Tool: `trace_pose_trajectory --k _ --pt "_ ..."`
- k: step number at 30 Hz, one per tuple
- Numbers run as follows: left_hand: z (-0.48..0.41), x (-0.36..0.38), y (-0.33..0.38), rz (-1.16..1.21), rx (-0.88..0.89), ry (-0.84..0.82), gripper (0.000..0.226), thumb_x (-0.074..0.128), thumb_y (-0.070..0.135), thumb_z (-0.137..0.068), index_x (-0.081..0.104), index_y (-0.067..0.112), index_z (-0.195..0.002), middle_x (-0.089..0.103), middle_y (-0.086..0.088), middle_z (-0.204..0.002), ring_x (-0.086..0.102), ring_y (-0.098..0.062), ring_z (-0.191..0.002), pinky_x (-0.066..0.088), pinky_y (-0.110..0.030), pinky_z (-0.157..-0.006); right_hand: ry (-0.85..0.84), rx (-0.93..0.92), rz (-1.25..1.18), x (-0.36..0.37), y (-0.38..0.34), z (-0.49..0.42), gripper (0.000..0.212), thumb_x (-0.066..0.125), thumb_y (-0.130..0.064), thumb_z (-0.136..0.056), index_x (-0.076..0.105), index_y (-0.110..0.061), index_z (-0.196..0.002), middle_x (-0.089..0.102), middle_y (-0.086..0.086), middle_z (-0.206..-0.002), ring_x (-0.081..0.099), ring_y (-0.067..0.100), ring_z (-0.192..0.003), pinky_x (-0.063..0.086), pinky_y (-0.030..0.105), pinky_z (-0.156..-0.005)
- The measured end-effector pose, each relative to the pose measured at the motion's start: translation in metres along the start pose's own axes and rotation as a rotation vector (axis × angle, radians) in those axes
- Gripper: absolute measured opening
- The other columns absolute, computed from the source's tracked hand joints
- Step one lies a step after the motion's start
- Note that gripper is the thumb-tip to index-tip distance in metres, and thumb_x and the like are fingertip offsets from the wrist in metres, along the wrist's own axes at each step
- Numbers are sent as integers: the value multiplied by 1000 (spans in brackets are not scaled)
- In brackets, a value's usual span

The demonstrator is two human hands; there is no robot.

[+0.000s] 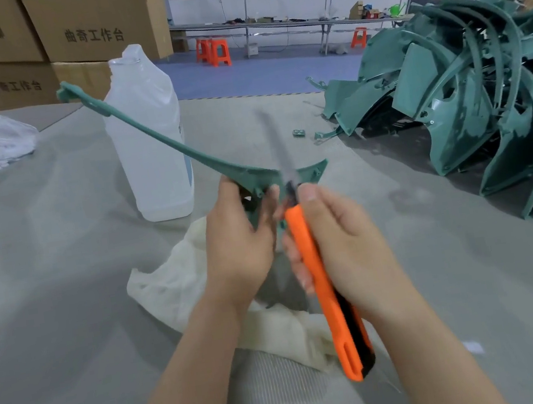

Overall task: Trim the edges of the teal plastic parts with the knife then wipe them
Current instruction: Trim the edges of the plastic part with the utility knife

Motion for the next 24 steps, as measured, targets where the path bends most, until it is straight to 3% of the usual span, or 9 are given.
trace_pose_trajectory --k 2,5,8,12,15,16,21,24 --pt "-2 -12 2 69 -16 103 15 60 32 -88 46 29 -92 58 30 -72 56 7 -70 40 -7 -62 177 -68 -33 -30 -11 -1 36 35 -30 -104 55 -6 -87 53 3 -55 42 13 -34 37 21 -34" --pt "-5 -29 8 150 -51 194 15 59 37 -85 45 31 -83 51 22 -59 48 2 -58 36 -8 -56 401 -140 19 -76 -24 2 33 38 -32 -103 57 -8 -90 64 2 -70 46 14 -38 39 23 -37" --pt "-14 -36 16 220 -77 154 11 55 35 -86 55 28 -78 37 17 -49 35 -2 -50 30 -9 -49 488 -91 5 -102 -19 3 28 45 -33 -101 58 -10 -94 68 0 -77 47 14 -41 40 23 -39" --pt "-16 -20 15 246 -207 -126 19 55 32 -90 69 25 -81 47 -1 -63 43 -5 -56 35 -8 -52 345 -14 6 -88 -7 -4 19 50 -29 -99 59 -14 -93 65 1 -71 46 14 -43 40 22 -40" --pt "-8 -1 9 144 -296 -357 27 48 24 -96 70 10 -90 54 -5 -73 51 -12 -64 40 -22 -63 191 -37 80 -64 -6 -8 17 49 -29 -99 58 -16 -94 58 -2 -63 48 13 -45 42 22 -44" --pt "-8 -2 9 104 -297 -364 30 46 26 -96 69 6 -90 53 -5 -72 49 -12 -63 38 -25 -64 154 -45 85 -58 -6 -8 17 48 -29 -100 57 -16 -94 56 -3 -61 48 13 -46 43 22 -45" --pt "-34 -32 47 33 -90 -219 42 34 36 -90 67 23 -70 47 4 -50 48 -17 -54 39 -31 -61 111 -27 91 -47 -1 -10 19 48 -30 -99 55 -13 -95 54 -2 -62 50 15 -50 46 24 -48" --pt "-37 -33 45 154 -95 -218 48 32 33 -102 59 13 -67 46 7 -41 48 -7 -49 41 -22 -58 150 -28 89 -51 0 -10 21 47 -30 -100 53 -10 -95 55 -1 -64 50 17 -51 46 25 -50"
Point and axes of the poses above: each hand's wrist, its own z-axis away from the middle knuckle, its own x-axis out of the palm, y = z × x, the point moved 10 cm from there along -z, towards the middle knuckle
